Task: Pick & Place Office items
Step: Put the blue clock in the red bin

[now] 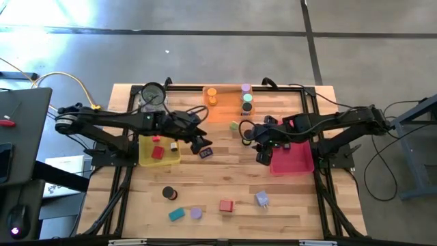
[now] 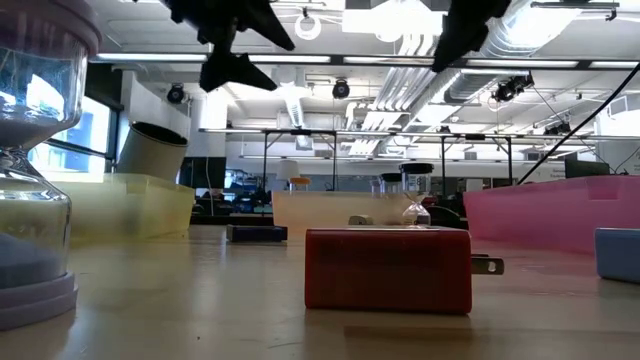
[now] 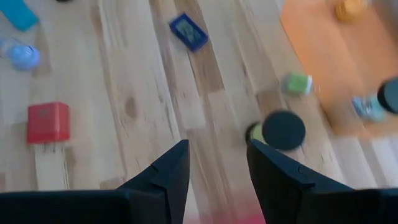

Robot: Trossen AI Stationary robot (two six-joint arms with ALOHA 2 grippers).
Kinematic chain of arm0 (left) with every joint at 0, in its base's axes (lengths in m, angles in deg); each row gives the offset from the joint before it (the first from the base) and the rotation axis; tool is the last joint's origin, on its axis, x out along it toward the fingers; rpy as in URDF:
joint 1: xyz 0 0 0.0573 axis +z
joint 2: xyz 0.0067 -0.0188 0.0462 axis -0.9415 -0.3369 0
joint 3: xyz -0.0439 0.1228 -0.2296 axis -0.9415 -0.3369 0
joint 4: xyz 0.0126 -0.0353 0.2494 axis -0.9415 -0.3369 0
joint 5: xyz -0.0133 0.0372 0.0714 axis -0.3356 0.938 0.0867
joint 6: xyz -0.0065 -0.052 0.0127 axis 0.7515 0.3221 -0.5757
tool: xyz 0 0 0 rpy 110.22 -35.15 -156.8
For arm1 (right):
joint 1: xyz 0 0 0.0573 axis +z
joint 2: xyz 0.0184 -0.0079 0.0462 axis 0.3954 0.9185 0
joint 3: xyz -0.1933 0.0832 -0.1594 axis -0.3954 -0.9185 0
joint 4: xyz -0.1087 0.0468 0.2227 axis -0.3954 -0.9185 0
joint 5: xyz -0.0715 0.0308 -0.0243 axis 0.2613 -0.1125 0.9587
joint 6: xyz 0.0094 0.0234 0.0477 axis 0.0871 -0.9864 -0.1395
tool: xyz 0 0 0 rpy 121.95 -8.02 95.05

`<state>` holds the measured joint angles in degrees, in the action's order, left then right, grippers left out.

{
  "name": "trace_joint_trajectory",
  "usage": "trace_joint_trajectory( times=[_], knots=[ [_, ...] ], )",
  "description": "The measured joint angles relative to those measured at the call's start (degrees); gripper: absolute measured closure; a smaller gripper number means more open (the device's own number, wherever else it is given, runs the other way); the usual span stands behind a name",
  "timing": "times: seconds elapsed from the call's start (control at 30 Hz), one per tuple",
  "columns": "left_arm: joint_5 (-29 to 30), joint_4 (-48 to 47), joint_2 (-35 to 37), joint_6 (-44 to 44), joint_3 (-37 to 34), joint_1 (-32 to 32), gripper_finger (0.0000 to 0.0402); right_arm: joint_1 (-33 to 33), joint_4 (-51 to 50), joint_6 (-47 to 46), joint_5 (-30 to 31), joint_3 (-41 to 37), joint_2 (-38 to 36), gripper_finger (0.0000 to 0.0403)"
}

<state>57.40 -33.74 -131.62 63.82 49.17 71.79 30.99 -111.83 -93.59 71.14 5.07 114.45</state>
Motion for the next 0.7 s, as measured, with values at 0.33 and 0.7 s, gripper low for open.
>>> trace_joint_trajectory(
  times=[0.33,0.7],
  knots=[
    [-1.5,2.8,-3.4,0.9,0.0,-0.7,0.0110,-2.4,-2.5,-1.6,0.0,0.0,0.0,0.0255],
    [-1.9,3.4,-3.4,1.1,0.0,-0.7,0.0110,-2.5,1.9,-4.3,0.4,0.0,0.0,0.0255]
  ],
)
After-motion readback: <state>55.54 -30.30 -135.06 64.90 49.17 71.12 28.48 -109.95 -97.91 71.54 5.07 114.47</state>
